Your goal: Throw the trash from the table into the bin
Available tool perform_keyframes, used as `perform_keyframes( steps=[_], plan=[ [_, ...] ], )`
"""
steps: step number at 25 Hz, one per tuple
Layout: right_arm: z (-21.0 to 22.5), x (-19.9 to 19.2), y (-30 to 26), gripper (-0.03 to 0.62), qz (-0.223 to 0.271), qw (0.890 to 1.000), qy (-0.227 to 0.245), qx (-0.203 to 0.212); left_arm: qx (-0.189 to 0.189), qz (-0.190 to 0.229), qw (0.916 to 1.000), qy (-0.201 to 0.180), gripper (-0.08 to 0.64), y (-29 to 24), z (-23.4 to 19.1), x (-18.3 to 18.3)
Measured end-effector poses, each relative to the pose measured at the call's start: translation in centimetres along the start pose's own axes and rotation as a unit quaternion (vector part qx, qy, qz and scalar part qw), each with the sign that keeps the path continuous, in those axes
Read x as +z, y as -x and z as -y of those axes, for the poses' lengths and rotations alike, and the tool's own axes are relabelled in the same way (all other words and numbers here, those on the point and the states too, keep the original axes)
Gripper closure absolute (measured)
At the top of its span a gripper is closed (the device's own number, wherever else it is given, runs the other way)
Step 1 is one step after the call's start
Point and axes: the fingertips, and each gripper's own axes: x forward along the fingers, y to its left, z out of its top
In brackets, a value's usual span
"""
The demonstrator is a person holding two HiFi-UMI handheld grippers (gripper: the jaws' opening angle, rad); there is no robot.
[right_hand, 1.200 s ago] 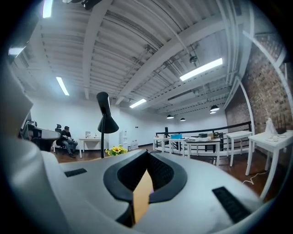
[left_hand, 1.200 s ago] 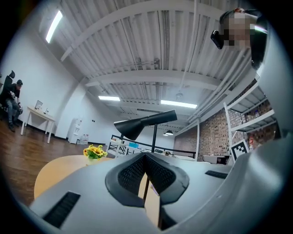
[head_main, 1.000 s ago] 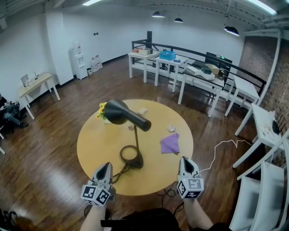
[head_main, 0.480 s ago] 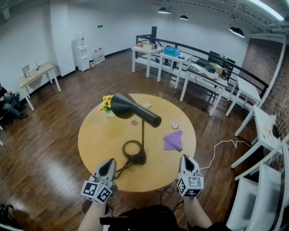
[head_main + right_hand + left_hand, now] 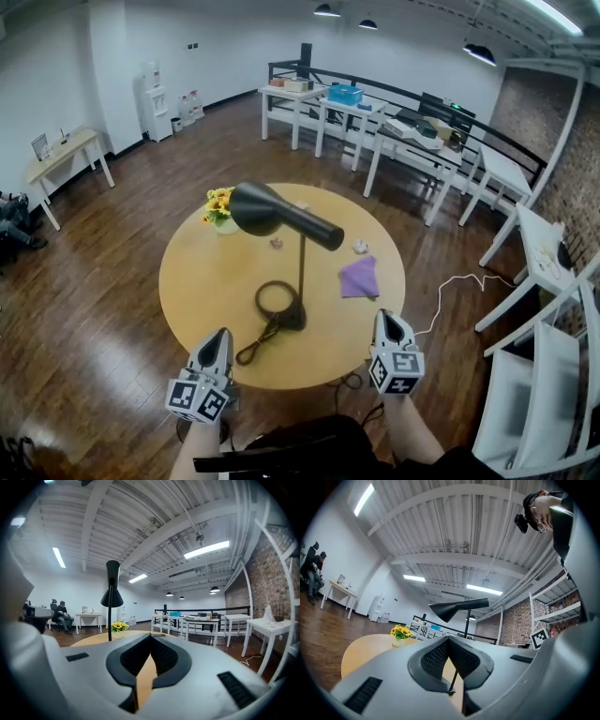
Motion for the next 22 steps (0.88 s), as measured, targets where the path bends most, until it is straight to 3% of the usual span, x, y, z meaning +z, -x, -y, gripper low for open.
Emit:
perform_keyframes(
  steps=[6, 12, 18, 22],
  plan=[
    [-2.4, -0.1, 0.4, 0.591, -0.005, 1.000, 0.002, -0.015, -0.029, -0.008, 0.9995, 0.001, 0.559, 1.4, -1.1, 0.9],
    [-3.0, -0.5, 1.0, 0.591, -0.011, 0.999, 0.006, -0.037, -0.023, -0.009, 0.9996, 0.009, 0.559, 1.9, -3.4, 0.9],
    [-0.7, -1.7, -1.8, 0.591, -0.015, 0.999, 0.023, -0.034, -0.012, -0.024, 0.9996, 0.002, 0.559, 0.1, -3.8, -1.4],
    [2.4, -2.9, -6.6, 0.591, -0.019, 0.999, 0.017, -0.022, 0.019, -0.035, 0.9991, -0.013, 0.559, -2.1, -4.8, -2.7]
  ],
)
